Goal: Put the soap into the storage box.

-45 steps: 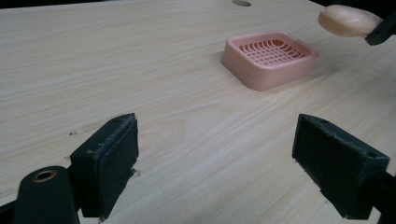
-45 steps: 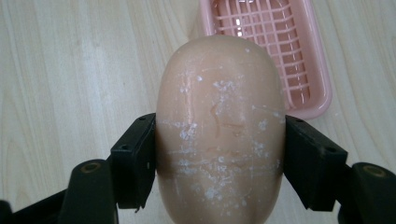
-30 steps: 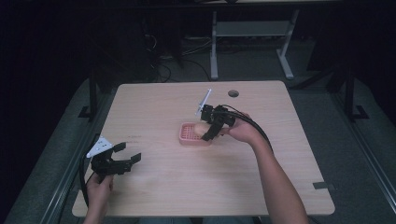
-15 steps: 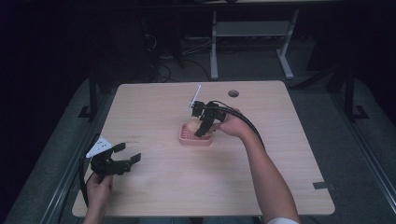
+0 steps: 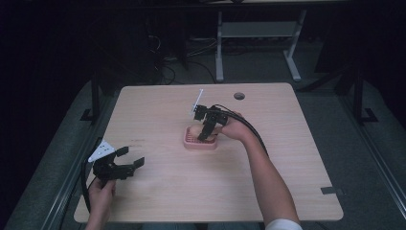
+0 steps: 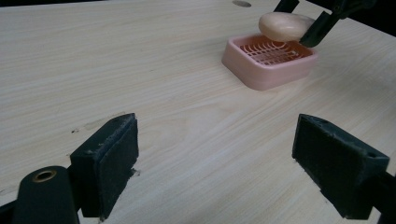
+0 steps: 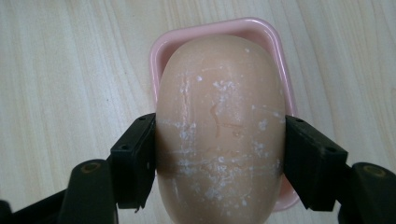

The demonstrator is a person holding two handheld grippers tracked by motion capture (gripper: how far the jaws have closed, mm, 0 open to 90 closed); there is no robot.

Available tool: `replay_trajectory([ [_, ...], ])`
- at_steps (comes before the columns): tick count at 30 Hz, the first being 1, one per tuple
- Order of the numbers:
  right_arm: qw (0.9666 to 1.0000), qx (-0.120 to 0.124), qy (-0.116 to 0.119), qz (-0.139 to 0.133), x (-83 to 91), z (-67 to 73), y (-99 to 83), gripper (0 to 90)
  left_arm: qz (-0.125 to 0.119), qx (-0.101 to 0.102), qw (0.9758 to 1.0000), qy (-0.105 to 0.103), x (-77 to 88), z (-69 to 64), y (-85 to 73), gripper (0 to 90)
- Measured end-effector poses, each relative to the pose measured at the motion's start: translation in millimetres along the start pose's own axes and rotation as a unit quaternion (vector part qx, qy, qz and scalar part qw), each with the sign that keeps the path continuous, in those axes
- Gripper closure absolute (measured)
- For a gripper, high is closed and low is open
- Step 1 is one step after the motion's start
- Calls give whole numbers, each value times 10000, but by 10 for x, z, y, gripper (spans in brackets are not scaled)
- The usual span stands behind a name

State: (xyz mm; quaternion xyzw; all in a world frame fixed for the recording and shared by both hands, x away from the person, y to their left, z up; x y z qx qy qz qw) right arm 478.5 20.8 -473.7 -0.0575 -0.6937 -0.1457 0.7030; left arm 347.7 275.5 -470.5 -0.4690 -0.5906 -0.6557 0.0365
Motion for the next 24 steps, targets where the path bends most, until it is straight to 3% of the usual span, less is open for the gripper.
replay_trajectory([
  [24, 9999, 1, 29, 151, -164, -52, 33, 317, 17, -21, 10000, 1, 16, 6, -3, 142],
])
Point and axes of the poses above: each handheld gripper's, and its own axes: x roughly backward along the jaws, y roughly out of its top, z roughly to its left, the point moved 8 cm from there along -x, roughly forward along the jaws, and after that the axes turned 14 degrees about z, right-handed, at the moved point
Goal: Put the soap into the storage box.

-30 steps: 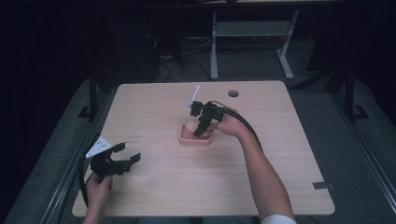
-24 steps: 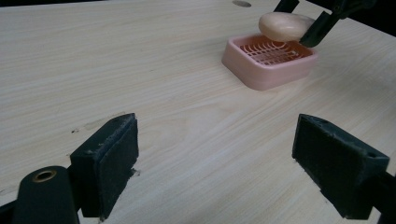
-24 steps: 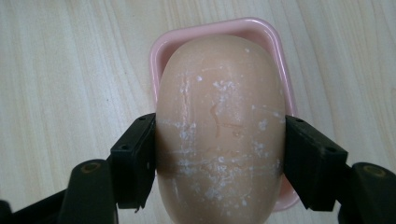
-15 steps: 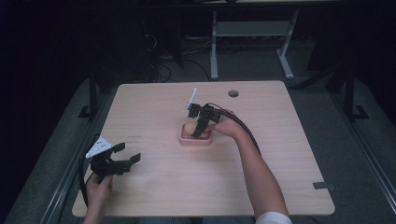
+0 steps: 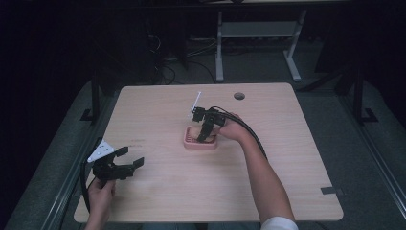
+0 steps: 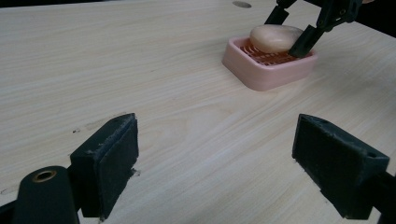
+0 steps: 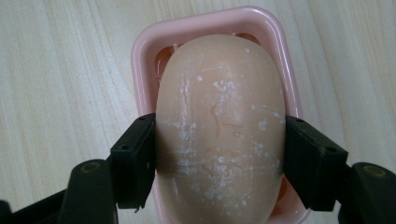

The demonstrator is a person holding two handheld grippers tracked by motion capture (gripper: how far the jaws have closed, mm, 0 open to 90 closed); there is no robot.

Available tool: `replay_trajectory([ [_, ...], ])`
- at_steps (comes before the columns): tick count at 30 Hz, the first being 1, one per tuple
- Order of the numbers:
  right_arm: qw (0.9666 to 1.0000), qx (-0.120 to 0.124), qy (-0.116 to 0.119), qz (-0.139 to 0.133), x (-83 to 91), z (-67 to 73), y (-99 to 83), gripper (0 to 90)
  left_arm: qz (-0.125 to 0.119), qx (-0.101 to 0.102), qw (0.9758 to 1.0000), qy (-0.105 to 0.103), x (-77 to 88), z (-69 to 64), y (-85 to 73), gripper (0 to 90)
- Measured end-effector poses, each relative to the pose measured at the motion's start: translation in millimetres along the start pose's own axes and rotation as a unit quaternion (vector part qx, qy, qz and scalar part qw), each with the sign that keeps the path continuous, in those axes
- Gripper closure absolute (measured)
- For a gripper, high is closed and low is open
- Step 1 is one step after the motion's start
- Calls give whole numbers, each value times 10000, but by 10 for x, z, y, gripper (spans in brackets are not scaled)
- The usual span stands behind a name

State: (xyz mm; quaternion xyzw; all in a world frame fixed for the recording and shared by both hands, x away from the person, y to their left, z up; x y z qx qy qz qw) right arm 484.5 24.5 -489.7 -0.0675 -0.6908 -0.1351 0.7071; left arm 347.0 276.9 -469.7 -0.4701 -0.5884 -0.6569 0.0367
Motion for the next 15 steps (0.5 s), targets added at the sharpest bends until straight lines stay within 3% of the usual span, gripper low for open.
replay_trajectory([
  [15, 10000, 10, -12, 24, -20, 1, 9, 317, -8, 25, 10000, 4, 2, 1, 0, 142],
])
Point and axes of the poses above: each handheld gripper's, and its own axes: x roughly backward along the jaws, y roughly out of its top, z roughly to its left, the point moved 8 cm from there along -x, roughly forward along the jaws, and after that the axes turned 14 degrees about z, right-handed, at the moved point
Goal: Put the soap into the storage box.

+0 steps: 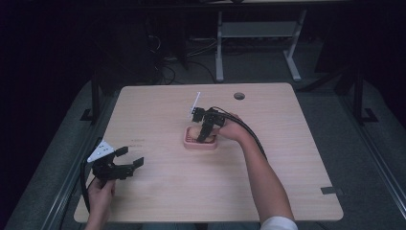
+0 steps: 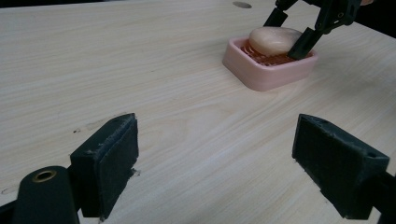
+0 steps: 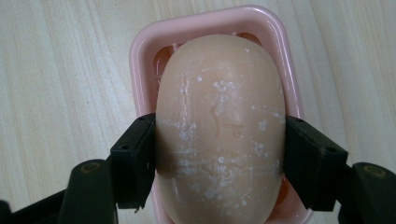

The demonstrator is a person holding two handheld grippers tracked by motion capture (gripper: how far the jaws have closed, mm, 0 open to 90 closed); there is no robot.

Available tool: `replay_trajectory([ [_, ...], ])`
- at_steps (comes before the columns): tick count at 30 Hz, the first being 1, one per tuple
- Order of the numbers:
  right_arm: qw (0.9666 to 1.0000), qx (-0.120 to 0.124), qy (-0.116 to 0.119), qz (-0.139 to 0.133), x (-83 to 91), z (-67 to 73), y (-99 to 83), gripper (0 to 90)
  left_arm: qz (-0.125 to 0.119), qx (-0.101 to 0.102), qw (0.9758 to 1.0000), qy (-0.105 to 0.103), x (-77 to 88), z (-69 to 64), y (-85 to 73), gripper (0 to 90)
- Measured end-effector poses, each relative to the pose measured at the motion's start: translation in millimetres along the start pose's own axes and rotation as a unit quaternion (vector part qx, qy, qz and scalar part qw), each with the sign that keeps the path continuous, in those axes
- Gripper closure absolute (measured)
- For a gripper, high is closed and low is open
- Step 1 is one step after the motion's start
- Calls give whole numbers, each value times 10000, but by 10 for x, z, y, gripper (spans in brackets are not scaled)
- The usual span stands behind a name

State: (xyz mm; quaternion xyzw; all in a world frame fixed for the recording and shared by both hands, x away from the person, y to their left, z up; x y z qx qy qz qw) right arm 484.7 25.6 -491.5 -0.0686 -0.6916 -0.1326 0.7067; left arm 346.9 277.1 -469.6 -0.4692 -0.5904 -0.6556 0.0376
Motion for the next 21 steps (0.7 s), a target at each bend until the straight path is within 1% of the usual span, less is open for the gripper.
replay_trajectory([
  [16, 10000, 16, -16, 19, -9, -11, -6, 321, -22, 22, 10000, 5, 6, 10, 1, 142],
  [17, 10000, 17, -7, 0, -3, -11, -4, 339, -20, 21, 10000, 3, 6, 10, 0, 143],
  [18, 10000, 0, 49, -41, 9, -6, 1, 336, -21, 19, 10000, 1, 7, 9, 0, 143],
  [21, 9998, -9, 13, -214, 72, -8, 21, 357, -26, 23, 10000, 1, 6, 8, 2, 142],
])
Point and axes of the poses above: each handheld gripper's, and its own axes: x roughly backward along the jaws, y roughly out of its top, z roughly to its left, the point moved 8 cm from there along -x, roughly forward along the jaws, and after that the axes turned 14 degrees about z, right-handed, at the moved point
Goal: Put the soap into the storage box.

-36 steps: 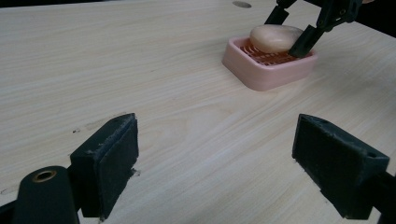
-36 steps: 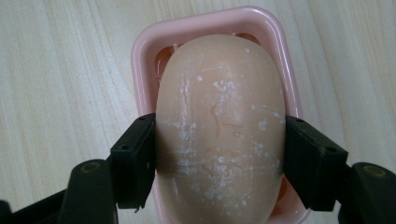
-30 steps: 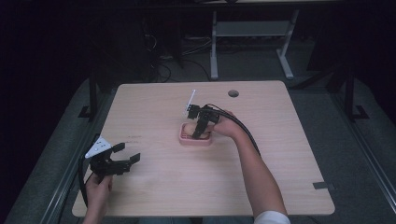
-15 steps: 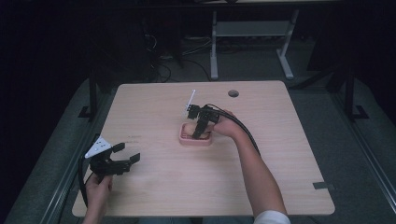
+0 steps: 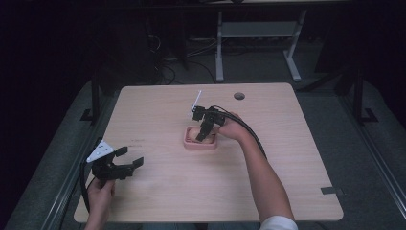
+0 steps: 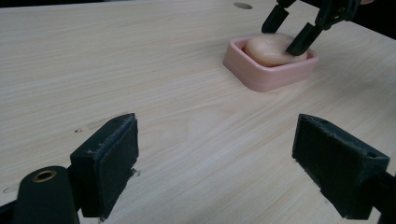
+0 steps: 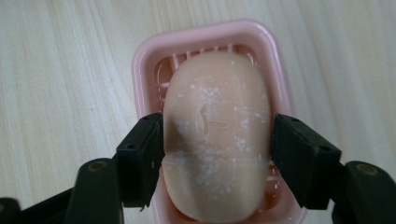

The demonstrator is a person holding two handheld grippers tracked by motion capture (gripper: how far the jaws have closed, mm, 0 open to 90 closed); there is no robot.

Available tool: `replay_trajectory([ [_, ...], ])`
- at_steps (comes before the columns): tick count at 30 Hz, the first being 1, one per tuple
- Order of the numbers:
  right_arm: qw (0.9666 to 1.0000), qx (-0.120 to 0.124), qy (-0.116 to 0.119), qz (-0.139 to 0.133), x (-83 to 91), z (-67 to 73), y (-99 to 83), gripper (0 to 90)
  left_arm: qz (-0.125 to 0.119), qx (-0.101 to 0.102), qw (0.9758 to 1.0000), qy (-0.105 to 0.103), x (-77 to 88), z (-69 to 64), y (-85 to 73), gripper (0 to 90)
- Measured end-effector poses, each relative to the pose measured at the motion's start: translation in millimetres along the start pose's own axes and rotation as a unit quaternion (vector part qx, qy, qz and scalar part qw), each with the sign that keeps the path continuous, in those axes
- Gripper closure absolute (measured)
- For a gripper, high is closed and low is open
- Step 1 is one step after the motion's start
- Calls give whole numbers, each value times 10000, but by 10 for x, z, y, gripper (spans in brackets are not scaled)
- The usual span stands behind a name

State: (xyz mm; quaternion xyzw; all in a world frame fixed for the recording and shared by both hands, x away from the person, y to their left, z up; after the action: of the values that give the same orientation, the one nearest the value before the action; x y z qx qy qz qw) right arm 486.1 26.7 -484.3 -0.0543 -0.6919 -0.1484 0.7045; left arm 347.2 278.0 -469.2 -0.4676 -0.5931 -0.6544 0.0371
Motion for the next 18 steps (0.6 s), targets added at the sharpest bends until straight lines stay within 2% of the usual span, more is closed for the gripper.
replay_trajectory([
  [8, 10000, -51, 11, 44, -3, -2, -34, 327, 7, -14, 10000, 3, 6, 1, 0, 142],
  [18, 9999, -78, -6, -99, 99, 20, -59, 301, 9, -22, 10000, 2, 3, -6, -1, 142],
])
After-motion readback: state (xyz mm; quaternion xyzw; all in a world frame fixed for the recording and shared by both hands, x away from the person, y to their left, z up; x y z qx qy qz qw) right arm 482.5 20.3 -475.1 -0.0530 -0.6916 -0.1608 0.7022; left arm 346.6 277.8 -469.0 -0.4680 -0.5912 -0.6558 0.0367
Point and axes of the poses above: each handheld gripper's, and its own axes: x roughly backward along the jaws, y roughly out of its top, z roughly to its left, the point moved 8 cm from there along -x, roughly forward along the jaws, and after that the axes turned 14 degrees about z, right-handed, at the moved point
